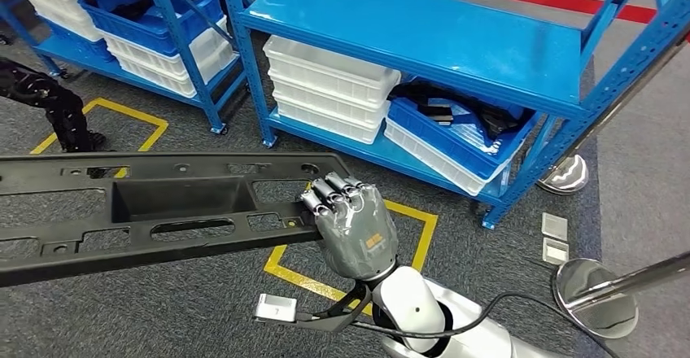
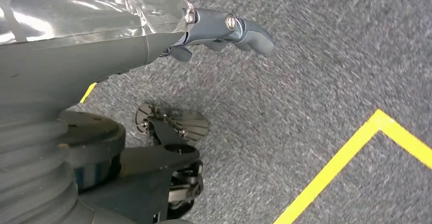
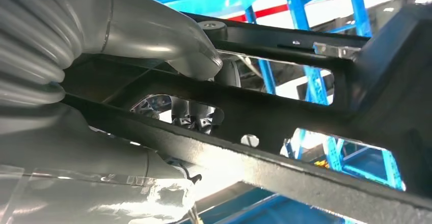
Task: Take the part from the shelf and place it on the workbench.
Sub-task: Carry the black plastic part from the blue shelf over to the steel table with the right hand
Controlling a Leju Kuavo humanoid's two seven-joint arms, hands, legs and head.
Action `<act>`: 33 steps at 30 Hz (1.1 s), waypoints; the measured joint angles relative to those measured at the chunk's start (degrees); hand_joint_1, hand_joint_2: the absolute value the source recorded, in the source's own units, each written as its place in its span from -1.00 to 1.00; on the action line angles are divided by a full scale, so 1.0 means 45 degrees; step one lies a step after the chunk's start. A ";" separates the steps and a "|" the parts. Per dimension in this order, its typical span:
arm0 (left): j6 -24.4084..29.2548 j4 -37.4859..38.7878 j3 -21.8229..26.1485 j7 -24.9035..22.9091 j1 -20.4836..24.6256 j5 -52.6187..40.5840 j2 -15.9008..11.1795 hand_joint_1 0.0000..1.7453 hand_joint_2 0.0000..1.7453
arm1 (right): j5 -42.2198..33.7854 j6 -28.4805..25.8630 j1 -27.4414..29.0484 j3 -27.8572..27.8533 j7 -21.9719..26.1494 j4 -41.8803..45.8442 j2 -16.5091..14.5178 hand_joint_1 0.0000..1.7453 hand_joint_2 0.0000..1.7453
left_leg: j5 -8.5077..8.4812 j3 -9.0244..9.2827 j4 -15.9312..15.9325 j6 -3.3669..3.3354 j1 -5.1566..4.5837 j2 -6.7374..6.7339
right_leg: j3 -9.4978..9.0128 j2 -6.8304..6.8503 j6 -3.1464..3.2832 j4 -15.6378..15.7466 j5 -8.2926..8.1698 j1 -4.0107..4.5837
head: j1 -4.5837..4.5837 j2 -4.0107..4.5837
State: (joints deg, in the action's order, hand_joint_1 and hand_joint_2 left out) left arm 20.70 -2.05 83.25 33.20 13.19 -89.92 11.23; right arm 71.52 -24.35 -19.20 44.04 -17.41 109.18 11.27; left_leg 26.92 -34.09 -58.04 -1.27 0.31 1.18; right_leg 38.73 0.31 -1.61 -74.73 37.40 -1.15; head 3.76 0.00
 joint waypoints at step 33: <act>0.0005 0.0005 -0.0005 0.0033 0.0144 -0.0009 -0.0068 -1.00 1.00 | -0.0019 0.0219 -0.0043 -0.0010 -0.0114 0.0152 0.0186 1.00 1.00 | -0.0063 -0.0033 -0.0045 0.0097 0.0044 0.0338 | -0.0512 -0.0137 0.0027 0.1275 -0.1000 0.0007 | -0.0055 0.0000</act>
State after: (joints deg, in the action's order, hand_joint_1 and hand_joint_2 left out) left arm 20.72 -2.03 83.23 33.35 13.84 -89.96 10.93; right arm 71.43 -23.37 -19.40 44.00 -17.92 109.86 12.10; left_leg 26.63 -34.24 -58.25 -0.83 0.51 2.70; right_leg 36.42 -0.31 -1.48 -68.99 32.90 -1.12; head 3.51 0.00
